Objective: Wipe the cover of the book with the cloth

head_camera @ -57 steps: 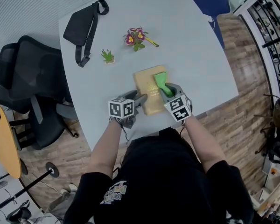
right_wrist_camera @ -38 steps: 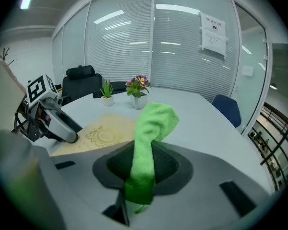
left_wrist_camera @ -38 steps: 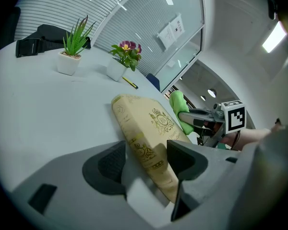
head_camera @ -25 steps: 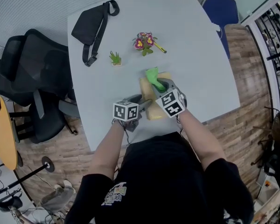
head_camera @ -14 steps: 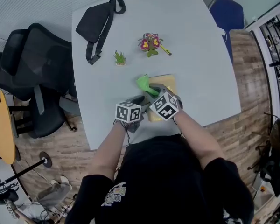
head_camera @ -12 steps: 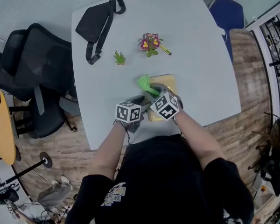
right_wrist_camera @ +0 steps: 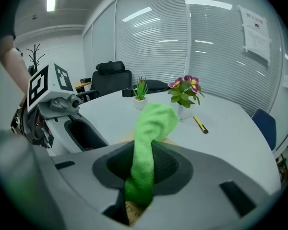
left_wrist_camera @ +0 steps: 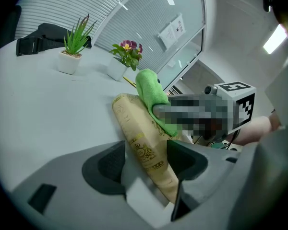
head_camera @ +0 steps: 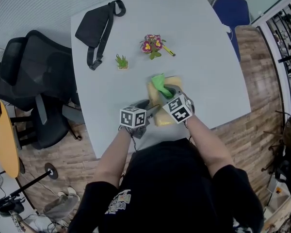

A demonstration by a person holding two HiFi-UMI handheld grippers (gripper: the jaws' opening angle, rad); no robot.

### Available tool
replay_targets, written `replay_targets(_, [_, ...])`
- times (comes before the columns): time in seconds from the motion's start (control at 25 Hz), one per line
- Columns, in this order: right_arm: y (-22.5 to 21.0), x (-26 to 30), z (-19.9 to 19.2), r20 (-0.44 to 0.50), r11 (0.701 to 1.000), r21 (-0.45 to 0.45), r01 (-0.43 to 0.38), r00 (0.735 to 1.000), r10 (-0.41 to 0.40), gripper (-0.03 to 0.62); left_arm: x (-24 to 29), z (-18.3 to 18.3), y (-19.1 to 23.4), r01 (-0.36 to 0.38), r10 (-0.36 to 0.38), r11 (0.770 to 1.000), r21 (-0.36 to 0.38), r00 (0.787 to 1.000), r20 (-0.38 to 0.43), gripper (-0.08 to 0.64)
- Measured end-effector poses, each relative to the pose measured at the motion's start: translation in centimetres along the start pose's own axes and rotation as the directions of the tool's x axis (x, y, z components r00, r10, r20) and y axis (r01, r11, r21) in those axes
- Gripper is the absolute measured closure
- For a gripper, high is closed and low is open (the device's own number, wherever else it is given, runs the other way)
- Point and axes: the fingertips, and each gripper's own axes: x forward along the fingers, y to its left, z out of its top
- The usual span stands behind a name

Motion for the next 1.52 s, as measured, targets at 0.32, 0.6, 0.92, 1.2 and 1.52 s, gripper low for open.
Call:
replay_targets(0.32, [-4.0,-2.1,-2.5,0.005,0.988,0.115,0.105,0.994,-0.106,0.494,-0.1,0.1,0.1,0.003,-0.003,1.0,-0.003,1.0,-0.002,0.291])
replay_targets(0.6, [-7.3,-4.1,-4.9,-0.013,0.96,0.207,0.188,0.982,-0.19,0.494,0.0,0.0,0.1,0.007,-0.007,1.0,-0.004,1.0,-0.005,0.291])
replay_targets(0.92, [-9.9,-5.4,-5.8,-0.055,0.926,0.256,0.278,0.96,-0.273,0.494,0.0,0.0,0.1,0.005,-0.005,1.0,-0.007,1.0,-0.008,0.291])
replay_targets(1.2, [-7.6,-3.7,-0.6,0.03,0.969,0.13,0.212,0.976,-0.217,0.494,0.0,0.0,0.0,0.005,-0.005,1.0,-0.008,1.0,-0.008,0.291])
replay_targets(1.52, [-1.8,0.4,3.6,0.03,0.999,-0.025,0.035,0.999,-0.034,0.494,0.0,0.1,0.0,0.001,-0.001,1.0,-0.006,1.0,-0.006,0.291])
